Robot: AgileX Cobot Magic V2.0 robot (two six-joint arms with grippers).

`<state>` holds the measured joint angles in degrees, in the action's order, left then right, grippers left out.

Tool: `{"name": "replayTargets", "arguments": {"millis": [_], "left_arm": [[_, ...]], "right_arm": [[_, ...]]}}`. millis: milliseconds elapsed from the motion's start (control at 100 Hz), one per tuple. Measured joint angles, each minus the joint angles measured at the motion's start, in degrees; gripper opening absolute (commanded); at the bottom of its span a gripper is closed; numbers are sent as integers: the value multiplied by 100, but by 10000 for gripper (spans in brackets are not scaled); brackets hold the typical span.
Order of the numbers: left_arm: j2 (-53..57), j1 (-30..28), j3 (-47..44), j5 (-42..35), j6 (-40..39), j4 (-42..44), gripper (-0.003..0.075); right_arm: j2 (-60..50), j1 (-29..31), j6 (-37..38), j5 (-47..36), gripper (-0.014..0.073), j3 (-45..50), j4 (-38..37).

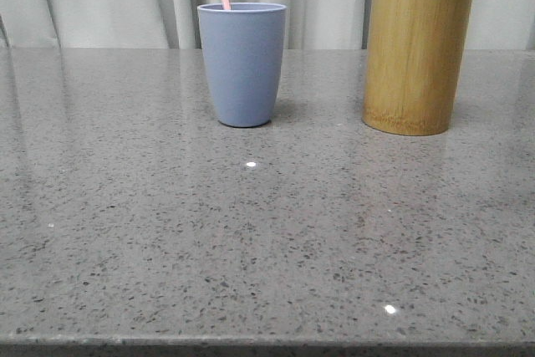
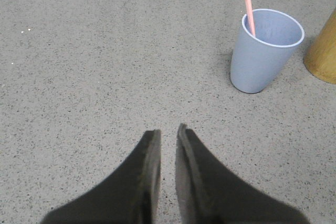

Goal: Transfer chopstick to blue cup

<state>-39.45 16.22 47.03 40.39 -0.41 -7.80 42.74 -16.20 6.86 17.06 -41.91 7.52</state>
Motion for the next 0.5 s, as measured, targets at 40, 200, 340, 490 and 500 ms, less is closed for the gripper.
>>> {"name": "replayTargets", "arguments": {"millis": [40, 200, 340, 490, 500], "left_arm": [[0, 0, 0, 0, 0, 0, 3], [85, 0, -23, 0, 0, 0, -19], [317, 0, -177, -36, 0, 37, -19], [673, 0, -512, -163, 0, 69, -19], [692, 0, -550, -181, 0, 69, -19]], "right_arm": [[-166, 73, 0, 0, -71, 114, 0], [-793, 207, 0, 0, -67, 494, 0], [-1244, 207, 0, 0, -67, 822, 0], [-1685, 207, 0, 0, -67, 1229, 0], [-1727, 207, 0, 0, -67, 1246, 0]]}}
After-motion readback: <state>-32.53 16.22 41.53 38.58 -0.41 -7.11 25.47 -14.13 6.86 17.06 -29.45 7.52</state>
